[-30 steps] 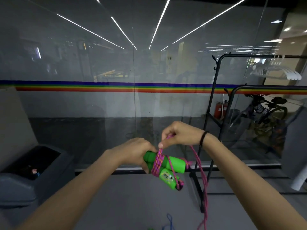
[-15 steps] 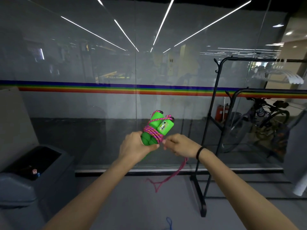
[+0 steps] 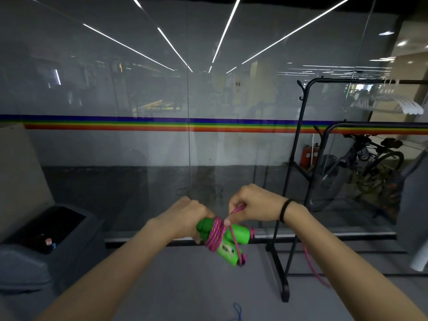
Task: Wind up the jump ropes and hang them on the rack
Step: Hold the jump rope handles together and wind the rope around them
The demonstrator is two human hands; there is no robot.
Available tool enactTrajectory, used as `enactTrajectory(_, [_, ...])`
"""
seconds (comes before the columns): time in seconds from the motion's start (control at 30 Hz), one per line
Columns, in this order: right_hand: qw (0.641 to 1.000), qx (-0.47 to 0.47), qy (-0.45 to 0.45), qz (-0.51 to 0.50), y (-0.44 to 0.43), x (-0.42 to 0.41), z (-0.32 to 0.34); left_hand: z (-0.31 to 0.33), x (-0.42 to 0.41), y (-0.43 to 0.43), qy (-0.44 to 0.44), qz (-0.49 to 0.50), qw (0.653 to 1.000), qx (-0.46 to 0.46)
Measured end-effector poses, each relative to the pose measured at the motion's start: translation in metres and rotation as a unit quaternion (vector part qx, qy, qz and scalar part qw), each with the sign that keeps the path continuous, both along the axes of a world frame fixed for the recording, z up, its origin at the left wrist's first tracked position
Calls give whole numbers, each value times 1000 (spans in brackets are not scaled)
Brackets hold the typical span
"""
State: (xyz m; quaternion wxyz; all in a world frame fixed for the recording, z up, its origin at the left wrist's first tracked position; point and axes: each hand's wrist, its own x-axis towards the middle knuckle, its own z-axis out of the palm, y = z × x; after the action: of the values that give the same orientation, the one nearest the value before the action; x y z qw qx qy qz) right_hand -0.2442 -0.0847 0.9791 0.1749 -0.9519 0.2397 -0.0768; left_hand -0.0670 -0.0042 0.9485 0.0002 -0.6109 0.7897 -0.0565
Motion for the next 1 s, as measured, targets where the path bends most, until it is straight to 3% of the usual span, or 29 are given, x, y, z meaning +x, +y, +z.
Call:
enactTrajectory(0.07, [997, 54, -41, 20, -6, -3, 2, -6, 5, 4, 90, -50, 994, 48])
enactTrajectory(0.13, [985, 137, -101, 17, -12, -7, -1, -11, 7, 9, 257, -87, 959, 86])
enactTrajectory(0.2, [959, 224, -174, 6, -19, -9, -12, -14, 5, 14, 434, -108, 886, 118])
enactTrajectory(0.27, [937, 270, -221, -5, -21, -6, -23, -18, 1, 14, 558, -112, 815, 108])
enactTrajectory(0.4, [916, 310, -249, -54, -6, 8, -35, -17, -7, 7, 702, -63, 706, 64])
enactTrajectory(0.47, [933, 267, -227, -80, 2, 14, -40, -16, -10, 2, 725, -4, 689, 31])
enactTrajectory(0.53, [960, 182, -188, -96, 9, 18, -46, -17, -10, -2, 708, 47, 704, 6])
enactTrajectory(0.6, [984, 94, -119, -97, 13, 18, -51, -20, -10, -6, 664, 79, 743, -14])
enactTrajectory(0.73, [997, 30, 40, -66, 22, 16, -49, -21, 1, -10, 437, 161, 881, -77])
enactTrajectory(0.87, [993, -5, 120, -20, 29, 11, -32, -18, 7, -5, 179, 191, 965, 3])
enactTrajectory(1.0, [990, -34, 130, 45, 28, 13, -9, -15, 3, -1, 3, 88, 991, 101])
